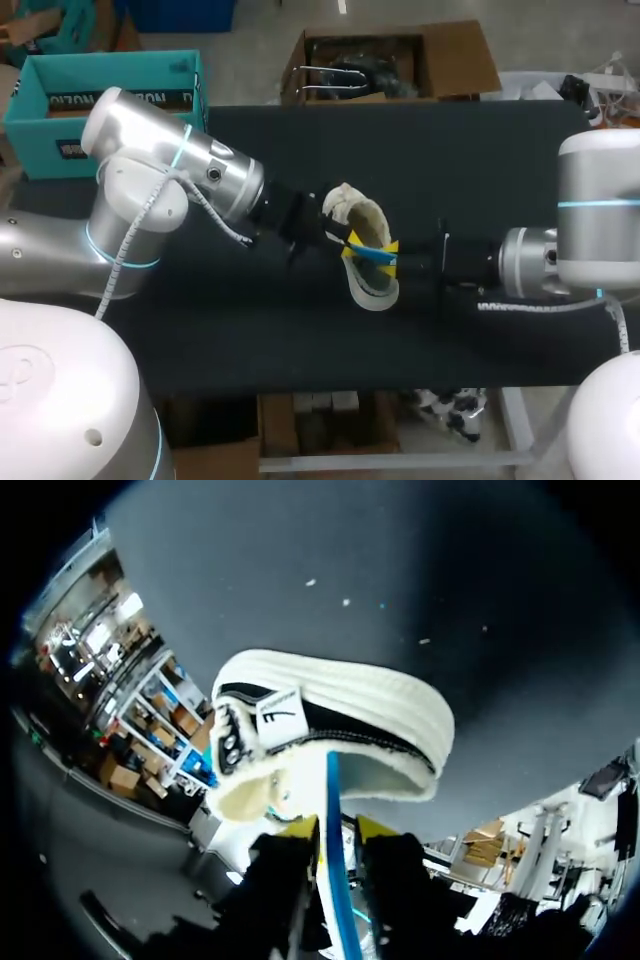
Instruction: Open the shoe tongue, take the insole out of the shoe, put the insole back into the shoe, and pack the shoe into the shoebox
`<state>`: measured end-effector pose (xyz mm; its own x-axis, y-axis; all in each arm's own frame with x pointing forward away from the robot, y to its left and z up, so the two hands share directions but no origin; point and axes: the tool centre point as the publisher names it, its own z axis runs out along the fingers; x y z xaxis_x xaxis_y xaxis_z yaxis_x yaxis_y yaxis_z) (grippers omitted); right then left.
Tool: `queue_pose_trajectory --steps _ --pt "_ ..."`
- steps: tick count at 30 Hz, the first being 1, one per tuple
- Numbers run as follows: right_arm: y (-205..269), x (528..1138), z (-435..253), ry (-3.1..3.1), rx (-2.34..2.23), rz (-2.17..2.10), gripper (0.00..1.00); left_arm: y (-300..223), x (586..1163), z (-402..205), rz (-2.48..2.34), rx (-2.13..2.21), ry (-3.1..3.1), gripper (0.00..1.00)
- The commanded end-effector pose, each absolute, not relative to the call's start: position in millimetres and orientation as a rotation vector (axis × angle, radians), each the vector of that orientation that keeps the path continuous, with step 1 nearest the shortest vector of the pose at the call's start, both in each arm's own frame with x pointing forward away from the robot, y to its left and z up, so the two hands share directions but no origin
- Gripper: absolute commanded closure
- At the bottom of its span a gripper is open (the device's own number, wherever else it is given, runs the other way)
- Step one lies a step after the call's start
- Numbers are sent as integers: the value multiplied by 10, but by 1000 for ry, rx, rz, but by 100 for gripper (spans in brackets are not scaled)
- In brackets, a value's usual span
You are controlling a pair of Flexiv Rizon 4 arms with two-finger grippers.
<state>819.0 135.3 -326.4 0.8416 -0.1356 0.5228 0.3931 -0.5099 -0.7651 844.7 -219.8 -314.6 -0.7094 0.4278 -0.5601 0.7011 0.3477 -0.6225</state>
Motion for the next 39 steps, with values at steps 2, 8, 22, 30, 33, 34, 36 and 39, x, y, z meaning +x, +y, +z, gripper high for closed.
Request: queue_pose_trajectory --steps 2,8,22,30,33,34,36,39 --pt "1370 8211 -3269 -190 -2017 -661 100 -2228 8438 -3192 -1270 1009 2324 100" --pt "1363 8315 -3360 -200 -2006 -675 100 -2238 8528 -3245 -1235 998 2332 100" --pt "1361 8597 -3578 -187 -2007 -652 100 -2210 8832 -3491 -1242 895 2427 100" --pt "1317 8559 -3596 -166 -2019 -639 100 -2089 8633 -3292 -1291 932 2368 55" --pt "1299 8549 -3598 -163 -2022 -637 100 -2103 8551 -3199 -1304 958 2333 55" --pt "1295 8550 -3600 -161 -2022 -635 100 -2129 8506 -3174 -1311 972 2322 57" --pt "1292 8554 -3606 -160 -2022 -633 100 -2175 8450 -3161 -1306 989 2306 70" --pt "1290 8558 -3609 -159 -2022 -628 100 -2232 8399 -3156 -1286 1013 2292 100"
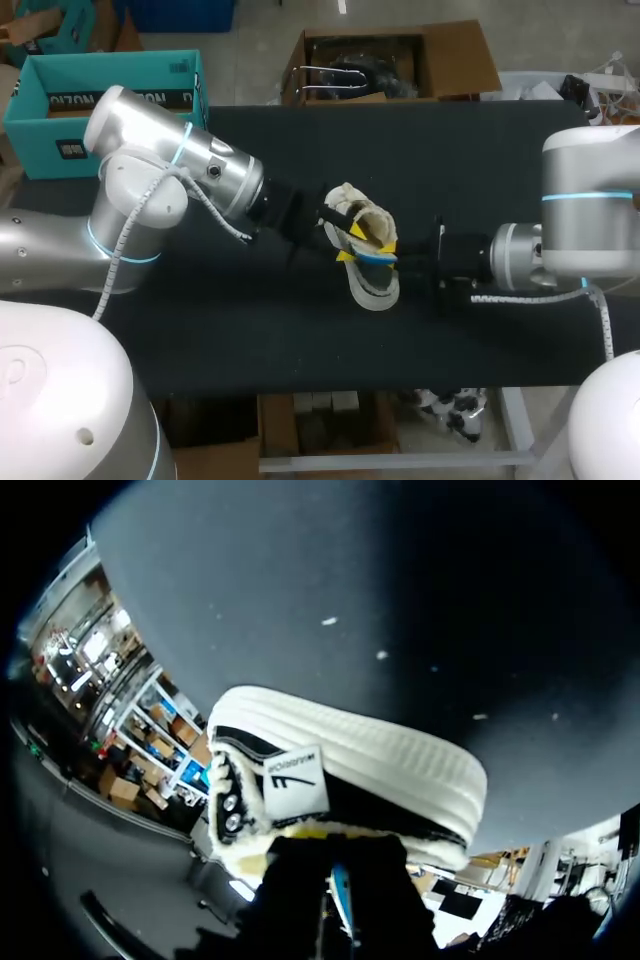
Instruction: Open the shoe tongue, take the insole out of the shoe, put the insole back into the shoe, and pack the shoe into the shoebox
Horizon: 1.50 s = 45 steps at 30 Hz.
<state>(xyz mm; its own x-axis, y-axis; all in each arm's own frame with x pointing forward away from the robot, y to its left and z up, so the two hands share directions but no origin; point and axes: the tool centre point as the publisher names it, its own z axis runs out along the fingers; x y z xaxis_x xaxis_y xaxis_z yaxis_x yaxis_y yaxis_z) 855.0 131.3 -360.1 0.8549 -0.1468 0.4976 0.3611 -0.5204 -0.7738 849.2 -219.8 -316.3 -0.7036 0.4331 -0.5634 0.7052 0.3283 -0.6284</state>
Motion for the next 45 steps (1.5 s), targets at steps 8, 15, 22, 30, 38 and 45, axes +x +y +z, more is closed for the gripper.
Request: queue_pose_trajectory --steps 8,15,22,30,38,45 --pt "1287 8336 -3480 -160 -2036 -649 53 -2247 8379 -3195 -1260 1015 2296 100" --pt "1275 8129 -3378 -169 -2040 -691 78 -2202 8368 -3235 -1249 995 2306 100" --pt "1293 8163 -3400 -198 -2016 -711 100 -2195 8382 -3279 -1214 962 2325 100" --pt "1283 8401 -3567 -207 -1980 -697 100 -2219 8556 -3436 -1181 891 2376 100" --pt "1278 8551 -3645 -198 -1977 -672 100 -2181 8756 -3601 -1211 779 2434 100" --pt "1273 8547 -3647 -191 -1988 -659 100 -2096 8706 -3538 -1265 778 2410 52"
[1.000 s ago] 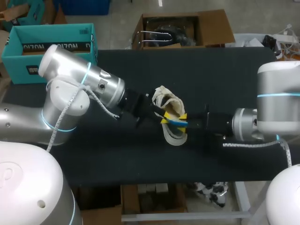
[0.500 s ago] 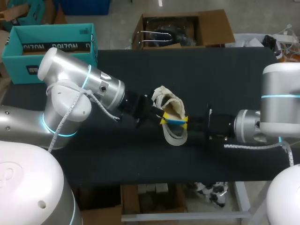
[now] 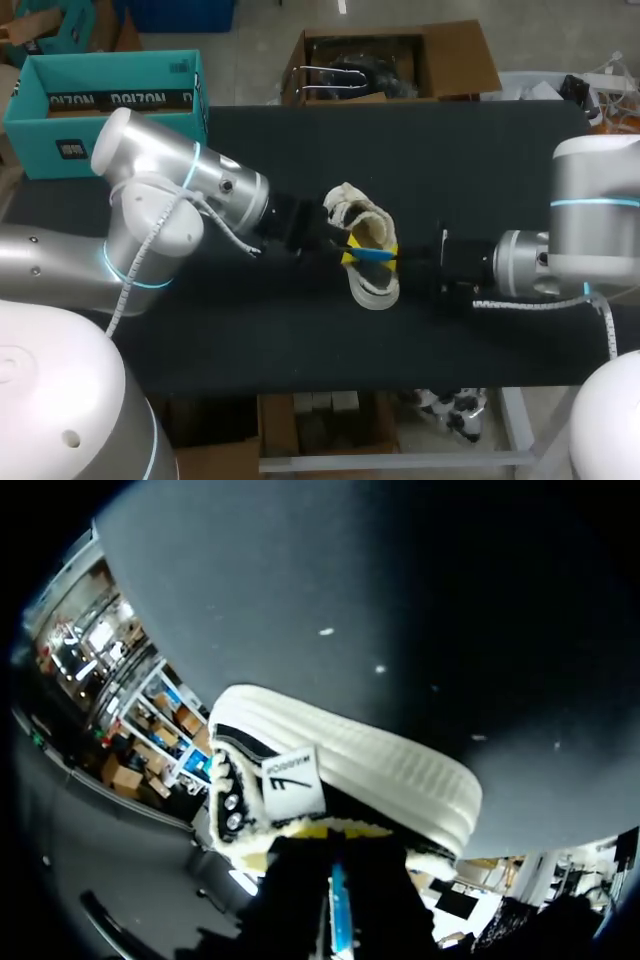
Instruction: Open the shoe tongue, take the insole out of the shoe, put the insole back into the shoe, and pack the shoe into the shoebox
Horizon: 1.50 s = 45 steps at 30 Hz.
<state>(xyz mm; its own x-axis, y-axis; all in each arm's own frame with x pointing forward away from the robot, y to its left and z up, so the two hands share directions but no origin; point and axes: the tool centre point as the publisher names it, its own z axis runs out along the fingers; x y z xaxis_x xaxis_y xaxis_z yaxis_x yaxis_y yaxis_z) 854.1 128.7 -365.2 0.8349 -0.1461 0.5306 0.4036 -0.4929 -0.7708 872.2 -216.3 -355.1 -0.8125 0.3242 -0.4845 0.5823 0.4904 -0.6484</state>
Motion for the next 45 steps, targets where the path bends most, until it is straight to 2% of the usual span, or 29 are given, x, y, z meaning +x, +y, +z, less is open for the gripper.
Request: queue_pose_trajectory --steps 1,17,21,22,23,27,28,29,30,32,39,45 --pt "1265 8533 -3646 -187 -1990 -659 100 -2085 8690 -3512 -1275 785 2400 53" --pt "1246 8525 -3655 -164 -2004 -656 100 -2241 8426 -3274 -1335 915 2296 60" --pt "1251 8526 -3658 -165 -2001 -657 100 -2268 8450 -3290 -1310 902 2300 75" --pt "1257 8522 -3657 -166 -2000 -658 100 -2269 8457 -3293 -1310 901 2300 91" --pt "1261 8515 -3652 -167 -1999 -659 100 -2268 8459 -3294 -1310 900 2300 100" --pt "1276 8454 -3595 -172 -2006 -665 100 -2253 8473 -3304 -1301 898 2302 100" --pt "1279 8433 -3571 -173 -2010 -665 95 -2243 8474 -3307 -1299 896 2303 100" --pt "1279 8405 -3542 -175 -2015 -666 70 -2235 8475 -3309 -1300 894 2304 100" --pt "1278 8374 -3513 -176 -2021 -670 62 -2226 8476 -3311 -1300 892 2305 100" --pt "1275 8307 -3451 -178 -2034 -682 59 -2209 8478 -3314 -1300 889 2306 100" --pt "1293 8144 -3306 -184 -2060 -716 61 -2194 8474 -3325 -1296 885 2312 100" --pt "1350 8160 -3281 -203 -2064 -718 67 -2230 8464 -3344 -1294 888 2316 100"
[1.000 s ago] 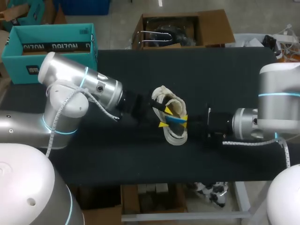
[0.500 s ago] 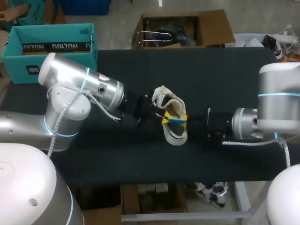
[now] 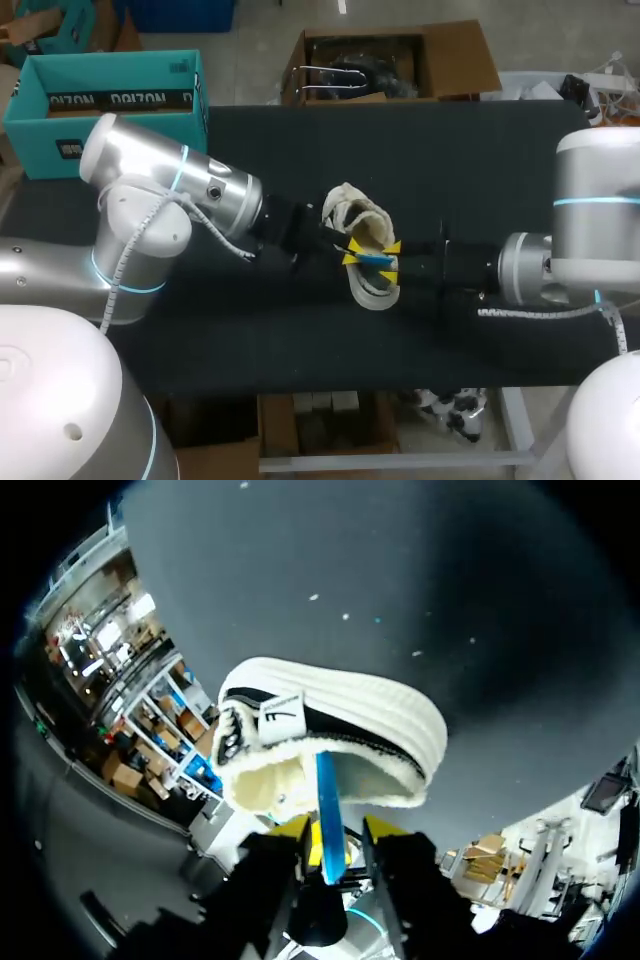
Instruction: Open the shoe tongue, take the insole out of the shoe, put the insole back into the shoe, and pack the shoe into the shoebox
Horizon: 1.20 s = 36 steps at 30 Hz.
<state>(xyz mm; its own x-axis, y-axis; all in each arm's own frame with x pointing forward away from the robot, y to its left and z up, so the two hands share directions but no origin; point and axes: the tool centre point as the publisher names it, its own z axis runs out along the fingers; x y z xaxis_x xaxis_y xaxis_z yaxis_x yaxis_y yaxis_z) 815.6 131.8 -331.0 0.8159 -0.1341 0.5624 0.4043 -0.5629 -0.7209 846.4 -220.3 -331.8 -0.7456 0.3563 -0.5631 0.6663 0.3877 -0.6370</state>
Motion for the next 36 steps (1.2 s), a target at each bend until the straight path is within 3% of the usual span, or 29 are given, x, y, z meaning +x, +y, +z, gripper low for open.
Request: queue_pose_trajectory --steps 1,3,4,5,6,14,15,16,17,19,21,24,36 --pt "1359 8163 -3277 -214 -2061 -719 67 -2235 8467 -3345 -1294 888 2317 100" --pt "1373 8166 -3266 -225 -2054 -724 70 -2242 8467 -3347 -1295 890 2318 100" --pt "1380 8170 -3262 -229 -2053 -725 77 -2244 8466 -3347 -1294 890 2318 100" --pt "1388 8180 -3260 -232 -2053 -725 94 -2245 8466 -3348 -1294 890 2319 100" --pt "1395 8192 -3265 -235 -2052 -723 100 -2246 8466 -3348 -1293 888 2319 100" --pt "1424 8273 -3340 -238 -2055 -709 100 -2252 8546 -3386 -1277 855 2340 100" --pt "1426 8282 -3349 -237 -2056 -707 100 -2253 8561 -3393 -1283 852 2348 82" --pt "1428 8289 -3357 -234 -2061 -701 100 -2251 8567 -3395 -1288 851 2351 55" --pt "1430 8294 -3366 -230 -2067 -698 100 -2249 8569 -3396 -1290 849 2351 40" --pt "1431 8306 -3387 -223 -2072 -695 100 -2231 8565 -3391 -1299 846 2351 21" --pt "1430 8330 -3420 -217 -2076 -689 100 -2208 8558 -3378 -1302 844 2350 9" --pt "1428 8373 -3474 -207 -2080 -676 100 -2148 8550 -3330 -1305 839 2347 0" --pt "1433 8445 -3671 -206 -2140 -611 100 -1765 8482 -3124 -1364 776 2392 0"
